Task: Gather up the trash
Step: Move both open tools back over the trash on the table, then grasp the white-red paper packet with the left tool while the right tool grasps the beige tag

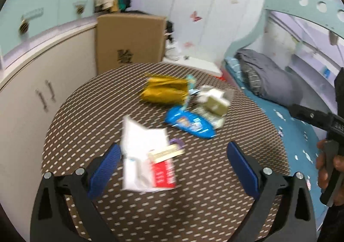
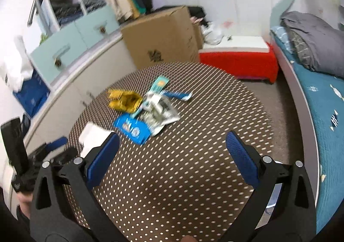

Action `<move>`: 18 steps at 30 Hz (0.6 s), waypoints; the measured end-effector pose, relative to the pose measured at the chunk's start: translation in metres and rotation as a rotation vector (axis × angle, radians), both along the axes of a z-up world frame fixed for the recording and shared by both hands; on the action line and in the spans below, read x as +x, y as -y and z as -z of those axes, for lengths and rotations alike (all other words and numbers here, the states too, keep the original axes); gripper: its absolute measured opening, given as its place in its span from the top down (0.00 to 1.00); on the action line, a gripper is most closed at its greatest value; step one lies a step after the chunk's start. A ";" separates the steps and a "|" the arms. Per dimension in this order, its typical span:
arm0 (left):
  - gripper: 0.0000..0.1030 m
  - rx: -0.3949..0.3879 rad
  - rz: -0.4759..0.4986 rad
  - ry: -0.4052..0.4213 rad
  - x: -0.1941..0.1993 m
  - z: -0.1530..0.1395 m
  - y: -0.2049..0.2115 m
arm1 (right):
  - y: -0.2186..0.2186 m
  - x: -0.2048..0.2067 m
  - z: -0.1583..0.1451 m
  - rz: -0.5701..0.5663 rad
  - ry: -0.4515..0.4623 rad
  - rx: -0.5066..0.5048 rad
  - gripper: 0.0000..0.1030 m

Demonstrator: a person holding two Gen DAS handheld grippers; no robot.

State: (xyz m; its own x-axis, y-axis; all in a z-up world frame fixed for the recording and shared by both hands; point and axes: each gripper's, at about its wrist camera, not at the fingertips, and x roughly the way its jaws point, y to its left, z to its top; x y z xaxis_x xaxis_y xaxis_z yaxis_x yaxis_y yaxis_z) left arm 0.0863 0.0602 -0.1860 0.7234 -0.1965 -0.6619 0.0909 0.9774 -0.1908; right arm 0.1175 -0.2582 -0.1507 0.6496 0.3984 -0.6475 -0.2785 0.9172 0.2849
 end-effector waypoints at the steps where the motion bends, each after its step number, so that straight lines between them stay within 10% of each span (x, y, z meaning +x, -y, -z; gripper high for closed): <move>1: 0.06 0.005 -0.011 -0.008 0.000 0.004 -0.005 | -0.007 0.000 0.004 -0.026 -0.008 -0.009 0.06; 10: 0.06 0.032 -0.063 -0.057 -0.002 0.027 -0.028 | -0.097 0.010 0.053 -0.290 -0.048 -0.153 0.07; 18: 0.06 0.040 -0.095 -0.091 0.002 0.042 -0.043 | -0.159 0.026 0.089 -0.447 -0.030 -0.279 0.41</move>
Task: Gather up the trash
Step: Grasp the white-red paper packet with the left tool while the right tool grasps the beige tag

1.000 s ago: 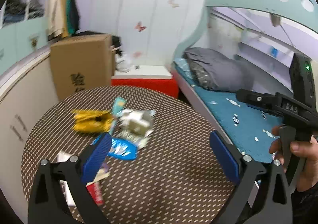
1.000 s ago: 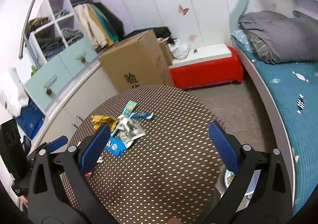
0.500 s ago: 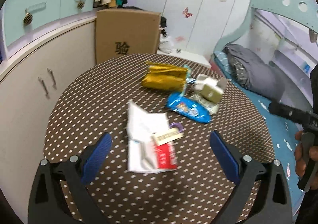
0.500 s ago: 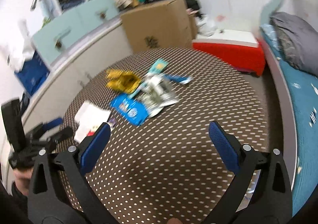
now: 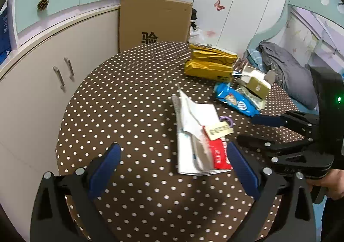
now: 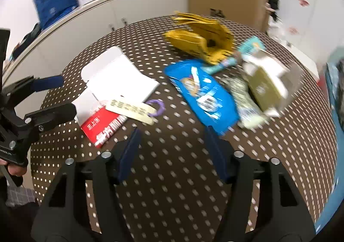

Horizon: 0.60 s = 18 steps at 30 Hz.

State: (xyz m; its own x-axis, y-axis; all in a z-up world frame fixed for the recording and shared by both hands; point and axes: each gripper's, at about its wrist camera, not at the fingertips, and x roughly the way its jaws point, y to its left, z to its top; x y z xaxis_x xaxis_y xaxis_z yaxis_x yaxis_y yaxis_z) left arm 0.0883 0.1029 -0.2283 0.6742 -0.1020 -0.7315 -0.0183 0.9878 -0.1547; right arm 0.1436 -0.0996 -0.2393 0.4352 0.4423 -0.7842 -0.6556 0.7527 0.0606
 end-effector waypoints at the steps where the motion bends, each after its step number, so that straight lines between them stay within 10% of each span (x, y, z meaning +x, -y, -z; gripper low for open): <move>1: 0.06 0.000 -0.002 -0.004 0.001 0.001 -0.002 | -0.002 0.000 0.001 -0.012 0.006 -0.002 0.41; 7: 0.06 0.002 0.004 -0.019 0.005 0.008 -0.005 | -0.026 0.002 0.003 -0.086 0.050 -0.026 0.49; 13: 0.07 -0.004 0.017 -0.021 0.012 0.010 -0.005 | -0.032 0.008 0.001 -0.097 0.064 -0.016 0.78; 18: 0.18 -0.010 0.048 -0.024 0.020 0.008 0.000 | -0.024 0.005 0.000 -0.075 0.047 0.001 0.78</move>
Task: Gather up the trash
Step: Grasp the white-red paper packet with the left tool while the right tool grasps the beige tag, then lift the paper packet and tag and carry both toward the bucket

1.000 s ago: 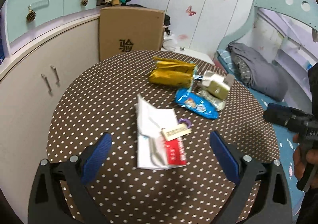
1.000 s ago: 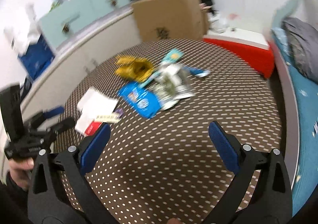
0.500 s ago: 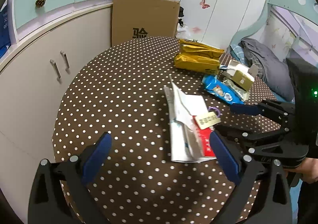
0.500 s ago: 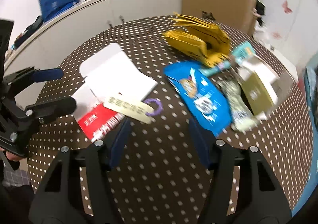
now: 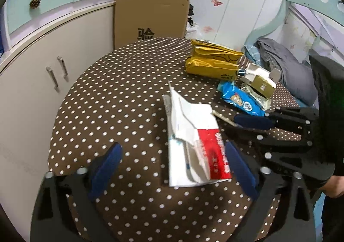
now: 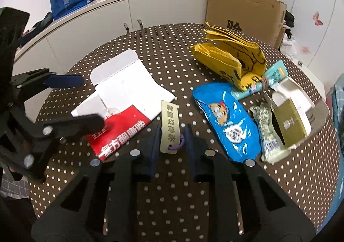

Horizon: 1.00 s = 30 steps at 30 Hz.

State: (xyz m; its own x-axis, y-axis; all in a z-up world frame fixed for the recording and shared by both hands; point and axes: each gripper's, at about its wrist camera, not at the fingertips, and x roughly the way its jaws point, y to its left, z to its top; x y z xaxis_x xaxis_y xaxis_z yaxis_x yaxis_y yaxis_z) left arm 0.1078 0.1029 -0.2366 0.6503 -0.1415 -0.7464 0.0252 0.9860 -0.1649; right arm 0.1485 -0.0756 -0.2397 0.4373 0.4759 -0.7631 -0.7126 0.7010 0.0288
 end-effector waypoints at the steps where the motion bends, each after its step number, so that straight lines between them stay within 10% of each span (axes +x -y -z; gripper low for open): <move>1: 0.25 -0.002 0.011 -0.011 0.003 0.001 0.002 | 0.004 -0.001 0.000 0.005 -0.005 0.006 0.78; 9: 0.78 -0.028 0.079 -0.042 0.017 0.003 0.019 | 0.029 -0.013 -0.009 0.061 -0.008 0.041 0.78; 30: 0.92 -0.020 0.159 0.081 -0.004 -0.047 0.063 | 0.132 -0.039 -0.072 0.219 0.125 0.141 0.78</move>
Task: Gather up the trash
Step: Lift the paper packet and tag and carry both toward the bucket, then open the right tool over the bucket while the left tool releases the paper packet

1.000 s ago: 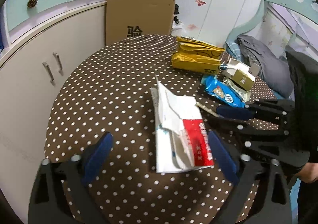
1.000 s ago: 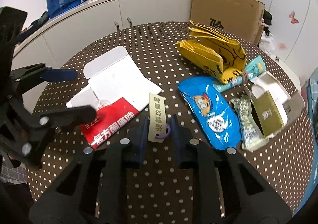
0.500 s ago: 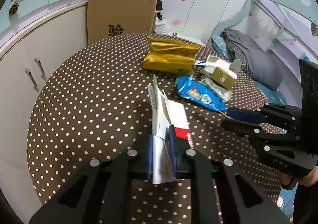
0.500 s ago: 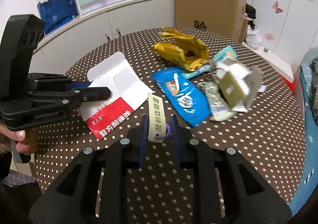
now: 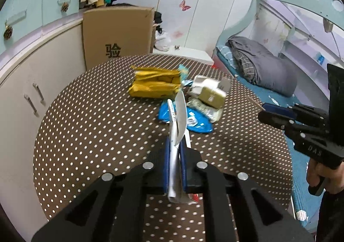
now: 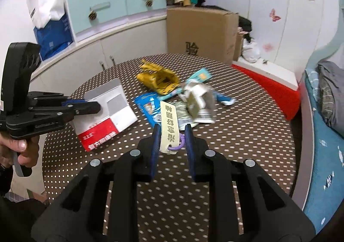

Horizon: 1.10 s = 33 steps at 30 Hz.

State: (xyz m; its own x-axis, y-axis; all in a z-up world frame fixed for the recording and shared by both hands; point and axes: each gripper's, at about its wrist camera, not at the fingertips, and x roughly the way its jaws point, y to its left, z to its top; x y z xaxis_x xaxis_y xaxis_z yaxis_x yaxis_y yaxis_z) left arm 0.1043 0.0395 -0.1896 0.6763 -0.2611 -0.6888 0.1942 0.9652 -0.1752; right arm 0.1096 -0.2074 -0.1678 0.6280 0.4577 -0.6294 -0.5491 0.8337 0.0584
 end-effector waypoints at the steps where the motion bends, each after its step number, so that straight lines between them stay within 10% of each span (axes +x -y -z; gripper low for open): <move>1: 0.92 0.001 0.005 0.007 -0.001 -0.003 0.003 | 0.006 0.000 -0.002 0.008 0.005 0.004 0.78; 22: 0.92 0.003 0.237 0.186 0.010 -0.087 0.127 | 0.195 -0.019 -0.045 0.349 0.116 0.143 0.78; 33: 0.92 -0.007 0.355 0.207 0.020 -0.097 0.196 | 0.303 -0.010 0.006 0.597 -0.039 0.221 0.78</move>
State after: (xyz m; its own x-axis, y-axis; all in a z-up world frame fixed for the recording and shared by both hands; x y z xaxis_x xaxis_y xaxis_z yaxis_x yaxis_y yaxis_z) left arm 0.1238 -0.1563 -0.0928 0.6675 -0.5077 -0.5447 0.5469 0.8307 -0.1041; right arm 0.0996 -0.5102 -0.1741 0.7936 0.1576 -0.5876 0.0124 0.9615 0.2746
